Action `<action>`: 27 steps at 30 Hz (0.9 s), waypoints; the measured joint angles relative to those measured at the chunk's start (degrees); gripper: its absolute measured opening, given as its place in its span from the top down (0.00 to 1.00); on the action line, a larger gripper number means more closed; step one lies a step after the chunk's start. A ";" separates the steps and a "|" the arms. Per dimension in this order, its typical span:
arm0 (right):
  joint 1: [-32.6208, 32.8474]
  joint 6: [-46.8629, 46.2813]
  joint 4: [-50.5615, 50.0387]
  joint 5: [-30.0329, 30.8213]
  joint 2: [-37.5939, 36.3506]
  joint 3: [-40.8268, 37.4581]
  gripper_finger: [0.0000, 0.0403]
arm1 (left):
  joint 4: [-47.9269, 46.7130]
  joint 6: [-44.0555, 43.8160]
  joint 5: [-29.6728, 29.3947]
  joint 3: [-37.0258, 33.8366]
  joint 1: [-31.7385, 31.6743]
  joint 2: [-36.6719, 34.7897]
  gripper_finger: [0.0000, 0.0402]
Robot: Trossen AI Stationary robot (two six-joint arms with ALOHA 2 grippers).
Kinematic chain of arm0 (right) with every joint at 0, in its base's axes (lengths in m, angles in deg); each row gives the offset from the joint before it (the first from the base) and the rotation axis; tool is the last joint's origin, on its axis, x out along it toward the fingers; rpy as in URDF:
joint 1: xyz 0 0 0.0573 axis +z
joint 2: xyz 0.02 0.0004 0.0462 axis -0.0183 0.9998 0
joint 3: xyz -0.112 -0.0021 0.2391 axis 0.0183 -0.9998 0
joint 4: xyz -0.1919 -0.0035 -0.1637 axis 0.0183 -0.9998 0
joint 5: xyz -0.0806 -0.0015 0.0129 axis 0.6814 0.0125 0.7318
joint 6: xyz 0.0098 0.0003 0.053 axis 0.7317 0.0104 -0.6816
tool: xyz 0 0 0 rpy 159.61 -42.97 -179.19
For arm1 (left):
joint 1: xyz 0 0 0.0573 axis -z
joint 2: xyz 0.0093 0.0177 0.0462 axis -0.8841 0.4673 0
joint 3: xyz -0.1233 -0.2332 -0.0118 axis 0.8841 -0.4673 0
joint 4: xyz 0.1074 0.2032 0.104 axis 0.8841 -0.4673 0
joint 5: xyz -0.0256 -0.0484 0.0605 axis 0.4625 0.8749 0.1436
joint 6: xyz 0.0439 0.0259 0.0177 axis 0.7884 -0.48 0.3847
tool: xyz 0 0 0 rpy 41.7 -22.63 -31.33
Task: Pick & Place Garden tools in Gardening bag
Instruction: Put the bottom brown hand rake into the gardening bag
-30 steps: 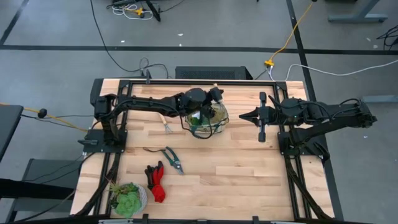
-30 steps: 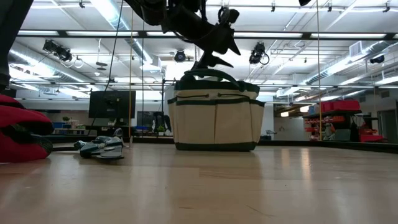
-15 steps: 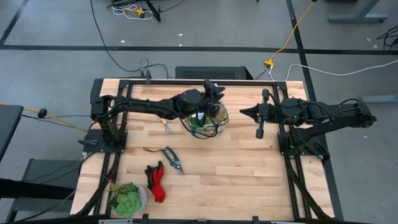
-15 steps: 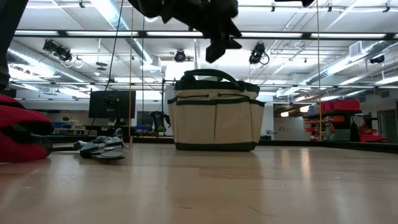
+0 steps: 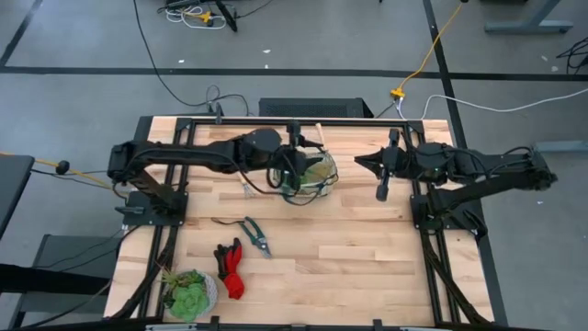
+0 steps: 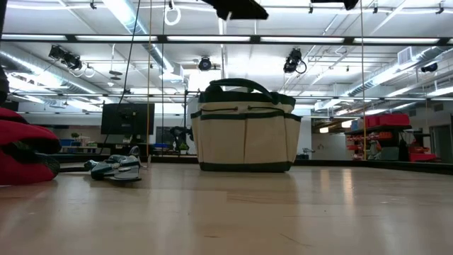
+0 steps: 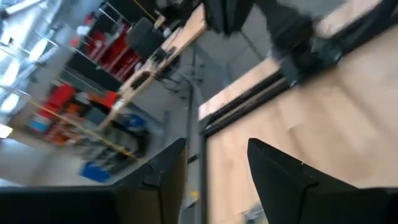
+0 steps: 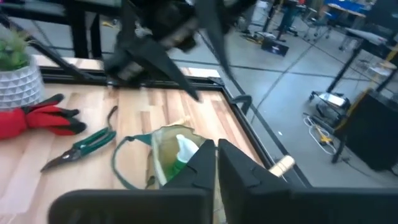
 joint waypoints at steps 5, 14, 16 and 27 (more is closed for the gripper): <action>-3.05 -1.08 -0.07 -1.16 1.01 0.00 0.83 | -4.88 -9.14 5.99 0.00 0.00 -3.78 0.62; -8.40 -2.20 1.91 -3.66 5.69 0.00 0.57 | -12.28 -18.10 14.22 0.04 0.02 -10.22 0.69; -9.94 -2.02 2.57 -3.62 7.02 0.00 0.51 | -14.92 -20.36 15.03 -0.06 0.02 -11.17 0.70; -21.21 -4.48 10.78 -11.46 14.70 0.02 0.34 | -19.64 -24.11 15.95 -0.04 0.00 -13.55 0.74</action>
